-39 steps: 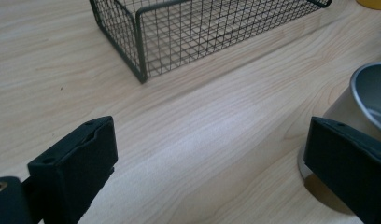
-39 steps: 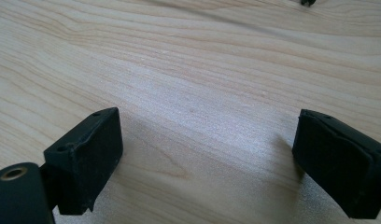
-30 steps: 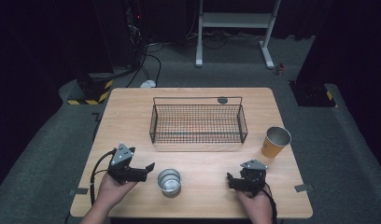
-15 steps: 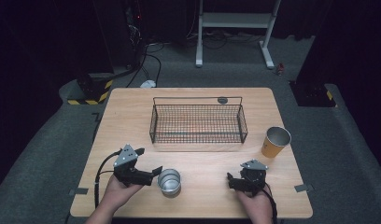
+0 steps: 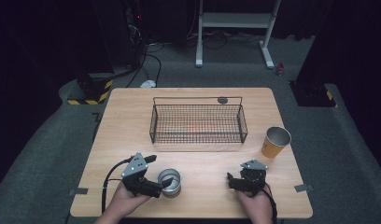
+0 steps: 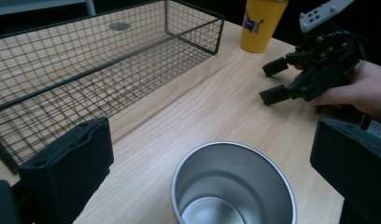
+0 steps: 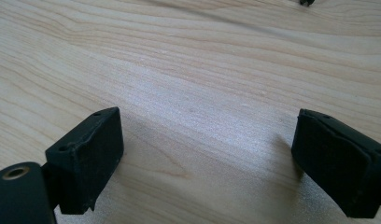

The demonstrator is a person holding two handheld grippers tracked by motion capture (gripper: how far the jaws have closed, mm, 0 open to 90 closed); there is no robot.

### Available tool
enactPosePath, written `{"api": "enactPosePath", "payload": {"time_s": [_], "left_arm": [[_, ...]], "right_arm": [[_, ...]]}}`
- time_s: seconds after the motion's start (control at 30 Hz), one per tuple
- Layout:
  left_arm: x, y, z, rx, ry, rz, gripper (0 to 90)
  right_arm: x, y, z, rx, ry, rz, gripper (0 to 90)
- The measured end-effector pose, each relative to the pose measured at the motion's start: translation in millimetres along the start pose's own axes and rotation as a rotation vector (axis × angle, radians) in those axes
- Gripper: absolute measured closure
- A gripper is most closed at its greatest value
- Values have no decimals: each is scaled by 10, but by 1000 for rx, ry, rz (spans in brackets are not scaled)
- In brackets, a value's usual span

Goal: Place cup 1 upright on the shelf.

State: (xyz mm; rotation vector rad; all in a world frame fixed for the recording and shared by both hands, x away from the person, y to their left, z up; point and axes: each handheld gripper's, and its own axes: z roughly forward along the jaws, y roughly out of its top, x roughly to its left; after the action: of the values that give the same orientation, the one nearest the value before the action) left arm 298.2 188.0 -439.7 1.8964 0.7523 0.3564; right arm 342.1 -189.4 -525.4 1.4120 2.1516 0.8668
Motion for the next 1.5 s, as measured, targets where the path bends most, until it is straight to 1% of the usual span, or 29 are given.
{"api": "enactPosePath", "payload": {"time_s": [0.03, 0.07, 0.1, 0.13, 0.23, 0.3, 0.37, 0.4, 0.43, 0.53, 0.6, 0.73, 0.83, 0.97, 1.0, 1.07, 1.1, 1.3, 1.37, 1.4, 1.5], "left_arm": [[-44, -9, 25, 1, -4, 7, 0], [-62, -14, 39, 3, -1, 16, 0], [-62, -14, 39, 3, -1, 16, 0], [-89, -36, 72, 14, 6, 32, 0], [-101, -71, 106, 26, 11, 37, 1], [-106, -111, 136, 41, 9, 49, 0], [-112, -150, 153, 49, 25, 79, 0], [-108, -186, 162, 45, 24, 75, 0], [-108, -186, 162, 45, 24, 75, 0], [-111, -225, 161, 42, 21, 86, 0], [-114, -249, 162, 41, 8, 77, 0], [-124, -289, 182, 42, 5, 69, 0], [-148, -311, 196, 61, -10, 77, 0], [-179, -362, 209, 85, -19, 82, 0], [-183, -374, 214, 85, -13, 82, 0], [-176, -394, 220, 90, -18, 75, 0], [-179, -411, 240, 98, -13, 82, 0], [-160, -461, 276, 109, -18, 78, 5], [-142, -479, 279, 103, -29, 69, 5], [-132, -482, 276, 99, -35, 71, 5], [-125, -491, 283, 97, -38, 69, 5]], "right_arm": [[0, 0, 0, 0, 0, 0, 89], [1, 0, -1, 0, 0, 1, 90], [0, 0, 0, 0, 0, 0, 90], [0, 0, 0, 0, 1, 0, 89], [0, 0, 0, 0, 0, 0, 89], [0, 0, -1, 0, 1, 0, 90], [0, 0, -1, 0, 1, 1, 90], [0, 0, 0, 0, 0, 0, 89], [0, 0, 0, 0, 0, 0, 90], [0, 0, 0, 0, 0, 0, 89], [0, 0, -1, 0, 1, 1, 89], [0, 0, -1, 0, 1, 1, 89], [0, 0, -1, 0, 0, 0, 90], [0, 0, 0, 0, 0, 0, 90], [0, 0, 0, 0, 1, 0, 90], [0, 0, 0, 0, 0, 0, 89], [-1, 0, 0, -1, 0, -1, 90], [0, 0, 0, 0, 0, 0, 90], [0, 0, -1, 0, 1, 0, 90], [1, -1, -1, 0, 0, 1, 89], [1, -1, -1, 0, 0, 1, 90]]}}
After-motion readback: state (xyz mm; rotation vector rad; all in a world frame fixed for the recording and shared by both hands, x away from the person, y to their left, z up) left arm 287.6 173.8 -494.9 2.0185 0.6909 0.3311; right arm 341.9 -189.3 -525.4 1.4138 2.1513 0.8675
